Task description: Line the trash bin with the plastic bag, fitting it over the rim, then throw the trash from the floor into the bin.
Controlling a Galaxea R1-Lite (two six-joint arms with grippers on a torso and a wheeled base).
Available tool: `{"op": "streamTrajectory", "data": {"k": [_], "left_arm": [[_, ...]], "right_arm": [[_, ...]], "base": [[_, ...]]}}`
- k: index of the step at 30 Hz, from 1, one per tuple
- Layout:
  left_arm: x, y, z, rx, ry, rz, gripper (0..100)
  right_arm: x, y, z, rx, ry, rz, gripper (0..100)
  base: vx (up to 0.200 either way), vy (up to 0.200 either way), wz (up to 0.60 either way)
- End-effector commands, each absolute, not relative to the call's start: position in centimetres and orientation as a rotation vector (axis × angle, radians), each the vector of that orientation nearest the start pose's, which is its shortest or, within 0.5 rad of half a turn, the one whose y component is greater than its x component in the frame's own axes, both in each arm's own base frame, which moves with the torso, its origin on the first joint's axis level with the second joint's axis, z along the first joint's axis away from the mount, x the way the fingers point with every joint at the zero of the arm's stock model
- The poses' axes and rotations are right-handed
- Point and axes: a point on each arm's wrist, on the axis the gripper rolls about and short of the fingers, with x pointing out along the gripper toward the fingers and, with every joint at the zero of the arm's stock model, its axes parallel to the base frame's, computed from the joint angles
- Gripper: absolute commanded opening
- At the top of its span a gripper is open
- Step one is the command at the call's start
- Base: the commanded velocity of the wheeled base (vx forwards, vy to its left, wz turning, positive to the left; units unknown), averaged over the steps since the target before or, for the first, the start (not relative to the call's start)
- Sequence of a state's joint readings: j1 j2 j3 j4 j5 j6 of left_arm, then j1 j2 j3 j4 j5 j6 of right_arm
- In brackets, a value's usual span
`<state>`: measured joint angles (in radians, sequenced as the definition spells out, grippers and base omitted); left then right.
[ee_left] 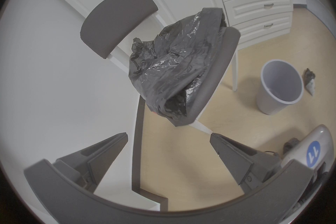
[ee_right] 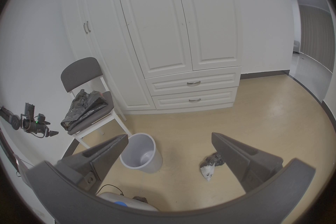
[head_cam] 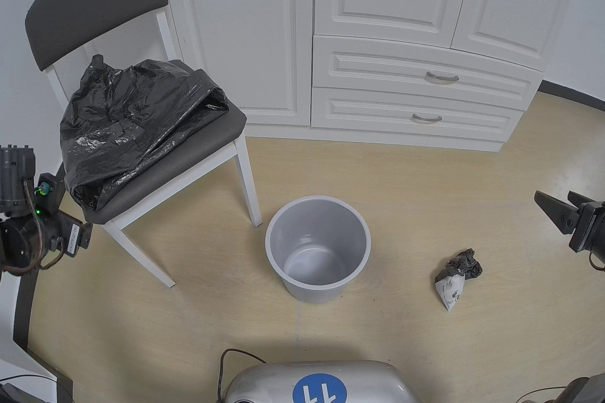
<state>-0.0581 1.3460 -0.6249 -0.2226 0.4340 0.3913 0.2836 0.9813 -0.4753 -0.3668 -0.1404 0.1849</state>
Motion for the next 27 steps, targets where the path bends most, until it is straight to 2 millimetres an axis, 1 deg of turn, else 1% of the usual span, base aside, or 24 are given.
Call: {"op": "streamTrajectory", "data": {"k": [1, 2, 4, 7, 8, 10, 13, 17, 21, 23, 27], "left_arm": [[25.0, 1.9, 17.4, 0.566, 0.614, 0.344, 100], [25.2, 2.1, 17.4, 0.571, 0.615, 0.349, 100], [26.7, 3.2, 17.3, 0.607, 0.6, 0.381, 100], [28.0, 4.0, 17.0, 0.621, 0.575, 0.411, 100], [28.0, 4.0, 17.0, 0.62, 0.572, 0.412, 100], [29.0, 4.5, 16.6, 0.621, 0.558, 0.426, 100], [30.0, 4.8, 16.1, 0.619, 0.555, 0.432, 100], [30.3, 4.8, 16.0, 0.618, 0.545, 0.432, 100], [30.5, 4.6, 16.7, 0.61, 0.483, 0.443, 100], [30.4, 4.6, 17.1, 0.608, 0.455, 0.452, 100], [30.1, 4.5, 17.1, 0.608, 0.452, 0.455, 100]], "right_arm": [[12.2, 3.3, 21.4, 0.152, 0.165, 0.139, 100], [12.2, 3.3, 21.4, 0.152, 0.167, 0.138, 100], [12.3, 3.4, 21.3, 0.151, 0.171, 0.138, 100], [12.3, 3.4, 21.4, 0.153, 0.167, 0.14, 100], [12.3, 3.4, 21.4, 0.153, 0.167, 0.14, 100], [12.2, 3.3, 21.5, 0.153, 0.161, 0.14, 100], [12.2, 3.3, 21.5, 0.154, 0.158, 0.142, 100], [12.1, 3.3, 21.6, 0.155, 0.154, 0.143, 100], [11.9, 3.3, 21.8, 0.157, 0.143, 0.144, 100], [11.9, 3.3, 21.8, 0.157, 0.143, 0.144, 100], [11.9, 3.3, 21.8, 0.157, 0.142, 0.144, 100]], "base": [[0.0, 0.0, 0.0], [0.0, 0.0, 0.0], [0.0, 0.0, 0.0], [0.0, 0.0, 0.0], [0.0, 0.0, 0.0], [0.0, 0.0, 0.0], [0.0, 0.0, 0.0], [0.0, 0.0, 0.0], [0.0, 0.0, 0.0], [0.0, 0.0, 0.0], [0.0, 0.0, 0.0]]}}
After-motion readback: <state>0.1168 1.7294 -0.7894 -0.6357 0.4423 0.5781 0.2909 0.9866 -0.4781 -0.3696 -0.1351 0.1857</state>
